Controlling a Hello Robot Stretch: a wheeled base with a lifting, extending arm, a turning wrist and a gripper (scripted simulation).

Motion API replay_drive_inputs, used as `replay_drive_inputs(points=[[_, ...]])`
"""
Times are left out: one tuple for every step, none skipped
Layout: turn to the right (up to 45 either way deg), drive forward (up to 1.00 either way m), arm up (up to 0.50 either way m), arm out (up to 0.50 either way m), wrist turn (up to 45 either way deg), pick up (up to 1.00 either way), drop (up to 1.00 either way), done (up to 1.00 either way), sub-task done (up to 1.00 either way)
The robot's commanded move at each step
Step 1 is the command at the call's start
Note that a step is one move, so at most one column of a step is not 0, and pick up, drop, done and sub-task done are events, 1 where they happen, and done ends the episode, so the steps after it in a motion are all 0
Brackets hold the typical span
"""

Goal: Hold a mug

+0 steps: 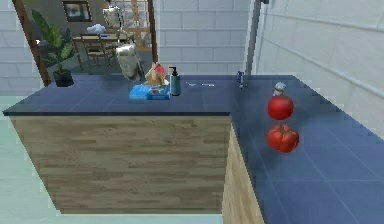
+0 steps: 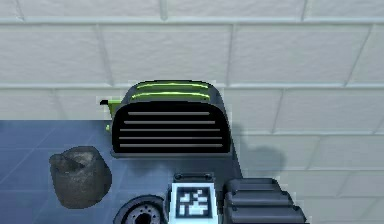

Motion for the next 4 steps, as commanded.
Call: replay_drive_inputs(points=[[0.0, 0.0, 0.0, 0.0, 45.0, 0.0, 0.0, 0.0, 0.0], [0.0, 0.0, 0.0, 0.0, 45.0, 0.0, 0.0, 0.0, 0.0], [0.0, 0.0, 0.0, 0.0, 45.0, 0.0, 0.0, 0.0, 0.0], [0.0, 0.0, 0.0, 0.0, 36.0, 0.0, 0.0, 0.0, 0.0]])
